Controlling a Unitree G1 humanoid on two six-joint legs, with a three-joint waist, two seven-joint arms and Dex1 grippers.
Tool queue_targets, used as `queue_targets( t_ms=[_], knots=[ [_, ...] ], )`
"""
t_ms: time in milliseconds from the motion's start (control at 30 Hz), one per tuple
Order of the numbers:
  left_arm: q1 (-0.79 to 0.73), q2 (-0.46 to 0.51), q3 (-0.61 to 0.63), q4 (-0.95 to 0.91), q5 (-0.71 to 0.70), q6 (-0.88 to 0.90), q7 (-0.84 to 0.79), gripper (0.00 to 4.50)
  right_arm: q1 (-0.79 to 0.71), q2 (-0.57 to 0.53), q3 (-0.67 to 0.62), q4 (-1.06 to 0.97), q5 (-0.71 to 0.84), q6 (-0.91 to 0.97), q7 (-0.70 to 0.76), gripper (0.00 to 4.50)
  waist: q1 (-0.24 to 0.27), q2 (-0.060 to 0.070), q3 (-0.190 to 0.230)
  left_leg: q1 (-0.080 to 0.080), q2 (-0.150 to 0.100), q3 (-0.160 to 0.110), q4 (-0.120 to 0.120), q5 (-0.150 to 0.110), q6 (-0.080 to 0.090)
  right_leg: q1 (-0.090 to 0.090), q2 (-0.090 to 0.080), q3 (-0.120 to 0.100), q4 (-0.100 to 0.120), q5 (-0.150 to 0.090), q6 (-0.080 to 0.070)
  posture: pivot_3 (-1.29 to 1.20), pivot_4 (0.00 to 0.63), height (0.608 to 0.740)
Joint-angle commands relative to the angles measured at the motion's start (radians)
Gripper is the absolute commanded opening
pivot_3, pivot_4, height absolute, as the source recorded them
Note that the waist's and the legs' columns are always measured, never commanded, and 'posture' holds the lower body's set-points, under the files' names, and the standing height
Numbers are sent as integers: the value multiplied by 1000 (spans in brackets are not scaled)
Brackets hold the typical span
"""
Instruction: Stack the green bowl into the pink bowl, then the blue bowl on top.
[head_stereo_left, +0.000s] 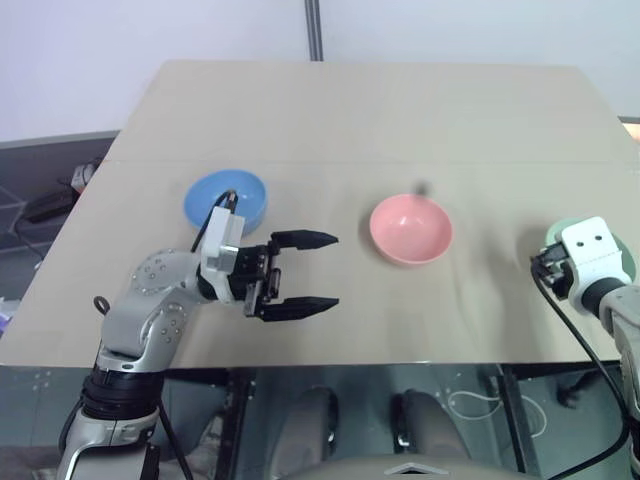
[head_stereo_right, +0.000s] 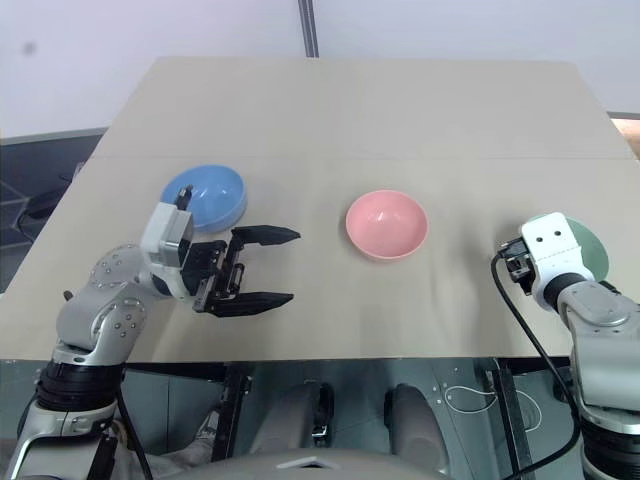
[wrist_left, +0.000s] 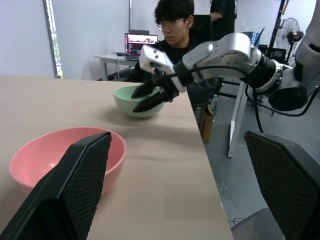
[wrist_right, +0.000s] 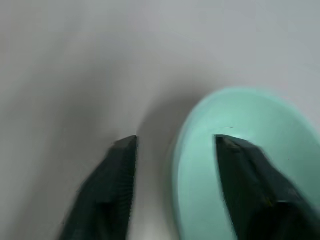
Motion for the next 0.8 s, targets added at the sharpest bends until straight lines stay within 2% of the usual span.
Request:
queue_targets(
  t_ms=[33,67,100,267,333,400,533,667,700,733,767,800],
  knots=[
    [0,-3,18,-20,-19,1,13,4500,-12,-9,-37,26,12,-51,-24,585,-2,0,0,0,0,0,0,0,0,0,0,0,0,0,0,0,150,740],
    [5,-3,21,-24,-18,1,17,4500,-15,-15,-34,31,14,-61,-25,90,-2,0,0,0,0,0,0,0,0,0,0,0,0,0,0,0,150,740],
    [12,-6,26,-29,-19,2,29,4500,-21,-29,-29,34,11,-71,-25,36,-4,0,0,0,0,0,0,0,0,0,0,0,0,0,0,0,150,740],
    [24,-46,53,-20,-10,-11,120,4500,-76,-80,-4,24,32,-164,1,36,-8,0,0,0,0,0,0,0,0,0,0,0,1,0,0,0,150,740],
    [21,-76,69,1,16,-28,192,4500,-121,-64,36,-33,106,-220,67,36,-10,0,0,0,0,0,0,0,1,0,0,0,1,0,0,0,150,740],
    [16,-100,85,22,48,-39,266,4500,-175,-14,93,-102,196,-231,114,36,-16,0,0,1,1,0,0,0,1,0,1,0,1,0,0,0,150,740],
    [4,-124,109,51,107,-60,380,4500,-245,47,242,-153,267,-233,141,36,-11,0,0,1,3,-2,0,0,1,0,3,0,2,0,0,0,150,740],
    [-3,-122,130,68,164,-85,463,4500,-278,97,394,-51,266,-296,157,36,-4,-1,0,-1,1,-3,3,0,1,0,0,-2,2,0,0,0,150,740],
    [-1,-122,133,61,175,-92,477,4500,-284,99,416,-15,255,-320,158,884,-4,-1,0,-1,0,-3,4,0,1,0,-1,-2,2,0,0,0,150,740],
    [1,-123,139,51,174,-88,491,4500,-292,81,446,13,233,-355,173,1223,-4,-1,0,-1,0,-3,5,0,1,1,-1,-2,2,0,0,0,150,740],
    [5,-121,142,42,187,-87,513,4500,-297,76,453,29,230,-369,178,1840,-3,-1,0,-1,-1,-3,6,0,1,1,-2,-2,2,0,0,0,150,740],
    [10,-118,142,34,216,-92,543,4500,-302,70,455,36,229,-378,182,2268,-3,-1,0,-1,-1,-3,6,0,1,1,-2,-2,2,0,0,0,150,740]
  ],
)
